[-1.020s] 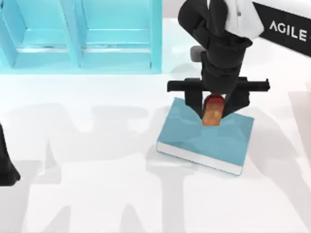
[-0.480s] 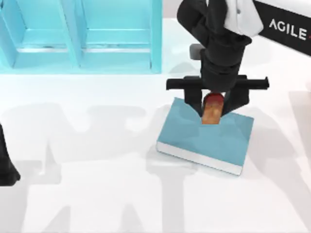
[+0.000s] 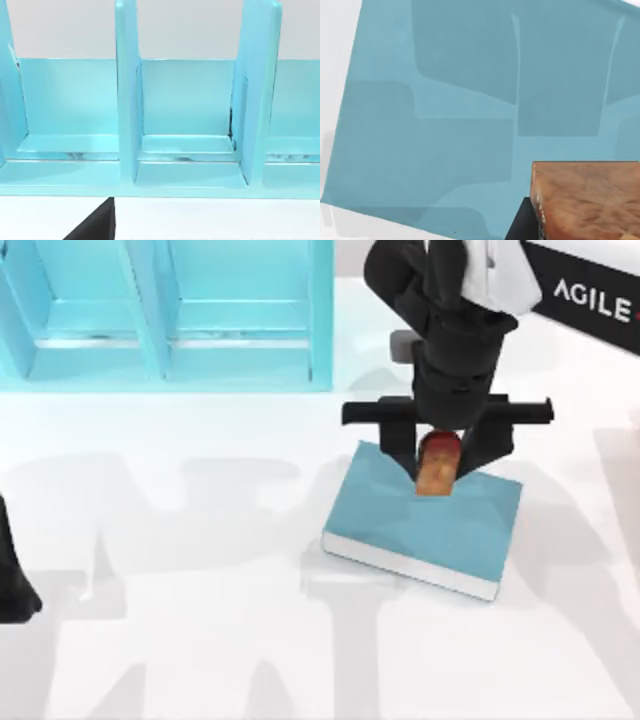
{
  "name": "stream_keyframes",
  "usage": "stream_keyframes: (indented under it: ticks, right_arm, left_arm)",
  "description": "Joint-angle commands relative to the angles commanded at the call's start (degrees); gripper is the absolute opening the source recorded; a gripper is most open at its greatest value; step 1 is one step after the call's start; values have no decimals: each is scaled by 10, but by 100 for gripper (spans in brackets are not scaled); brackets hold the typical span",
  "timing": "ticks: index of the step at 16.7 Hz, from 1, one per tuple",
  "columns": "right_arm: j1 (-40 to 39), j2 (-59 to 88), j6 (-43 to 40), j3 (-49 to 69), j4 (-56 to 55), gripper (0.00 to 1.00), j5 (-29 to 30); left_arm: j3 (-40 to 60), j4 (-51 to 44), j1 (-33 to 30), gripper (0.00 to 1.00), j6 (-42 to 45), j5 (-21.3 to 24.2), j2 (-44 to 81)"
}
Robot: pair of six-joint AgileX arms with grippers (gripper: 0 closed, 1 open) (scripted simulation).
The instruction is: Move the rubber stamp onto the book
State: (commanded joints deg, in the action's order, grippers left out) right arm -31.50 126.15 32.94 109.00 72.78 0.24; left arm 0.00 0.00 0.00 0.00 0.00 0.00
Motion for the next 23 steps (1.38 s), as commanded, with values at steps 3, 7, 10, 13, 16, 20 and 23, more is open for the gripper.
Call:
stream_keyframes:
  ticks: [3,7,10,13,16,20,23]
  right_arm:
    - [0,0,0,0,0,68,0]
    - [0,0,0,0,0,98,0]
    - [0,0,0,0,0,100,0]
    - [0,0,0,0,0,100,0]
    - [1,0,0,0,0,100,0]
    - [1,2,0,33,33,100,0]
    - [1,0,0,65,65,100,0]
  left_arm:
    - [0,0,0,100,0,0,0]
    - [0,0,0,100,0,0,0]
    - [0,0,0,100,0,0,0]
    - [0,0,0,100,0,0,0]
    - [0,0,0,100,0,0,0]
    - [0,0,0,100,0,0,0]
    - [0,0,0,100,0,0,0]
